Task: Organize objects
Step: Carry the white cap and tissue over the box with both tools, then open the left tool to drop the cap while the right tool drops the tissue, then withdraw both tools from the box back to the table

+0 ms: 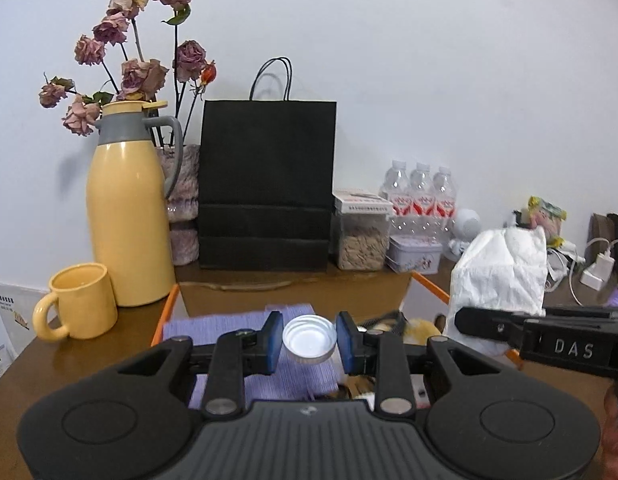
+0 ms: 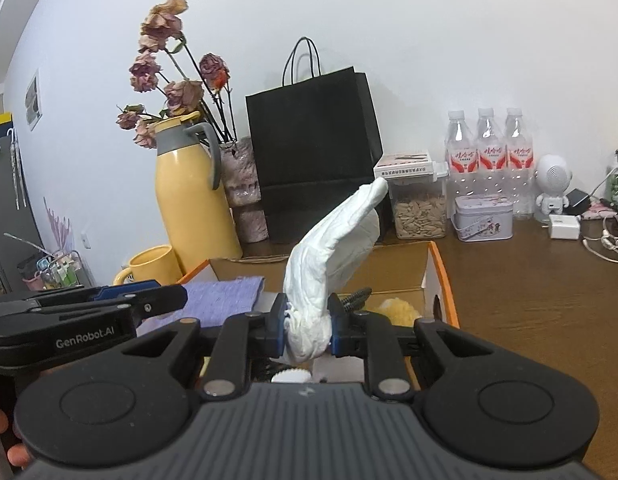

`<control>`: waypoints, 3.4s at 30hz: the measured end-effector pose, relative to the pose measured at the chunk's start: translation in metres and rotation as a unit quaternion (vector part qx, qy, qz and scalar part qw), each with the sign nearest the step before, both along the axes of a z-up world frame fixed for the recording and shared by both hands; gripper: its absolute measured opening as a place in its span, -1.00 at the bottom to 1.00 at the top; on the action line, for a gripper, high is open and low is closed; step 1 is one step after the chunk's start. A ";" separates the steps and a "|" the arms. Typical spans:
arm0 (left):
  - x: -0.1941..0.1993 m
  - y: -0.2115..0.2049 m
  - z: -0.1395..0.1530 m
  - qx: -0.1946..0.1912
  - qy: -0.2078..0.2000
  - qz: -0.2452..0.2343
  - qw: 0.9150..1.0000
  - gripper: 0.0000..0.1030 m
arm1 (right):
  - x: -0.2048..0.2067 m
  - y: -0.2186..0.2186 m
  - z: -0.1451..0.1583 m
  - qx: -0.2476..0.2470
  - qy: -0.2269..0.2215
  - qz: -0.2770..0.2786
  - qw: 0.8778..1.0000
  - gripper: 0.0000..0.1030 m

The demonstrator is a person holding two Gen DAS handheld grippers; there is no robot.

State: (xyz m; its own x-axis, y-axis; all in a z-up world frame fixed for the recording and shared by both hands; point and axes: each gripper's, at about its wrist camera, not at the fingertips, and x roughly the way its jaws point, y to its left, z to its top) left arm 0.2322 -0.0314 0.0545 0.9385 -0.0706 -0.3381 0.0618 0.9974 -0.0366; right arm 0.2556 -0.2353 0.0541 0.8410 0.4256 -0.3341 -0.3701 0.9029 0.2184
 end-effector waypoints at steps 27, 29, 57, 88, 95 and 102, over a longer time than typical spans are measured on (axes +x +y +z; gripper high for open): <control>0.074 0.004 -0.026 0.044 -0.012 0.066 0.997 1.00 | 0.069 0.027 -0.033 -0.092 0.025 -0.039 0.995 1.00; 0.072 0.005 -0.026 0.045 -0.013 0.069 0.997 1.00 | 0.066 0.029 -0.033 -0.105 0.017 -0.050 0.993 1.00; 0.015 0.003 -0.027 0.023 -0.038 0.056 0.997 1.00 | -0.006 0.009 -0.031 -0.106 -0.048 -0.066 0.991 1.00; -0.058 -0.014 -0.070 0.046 0.024 0.012 0.999 1.00 | -0.060 -0.024 -0.075 -0.125 0.041 -0.094 0.987 1.00; -0.053 -0.025 -0.083 0.051 0.082 -0.015 0.995 1.00 | -0.052 -0.027 -0.079 -0.123 0.070 -0.108 0.984 1.00; -0.039 -0.024 -0.093 0.034 0.142 -0.022 0.989 0.99 | -0.044 -0.027 -0.084 -0.129 0.098 -0.105 0.981 1.00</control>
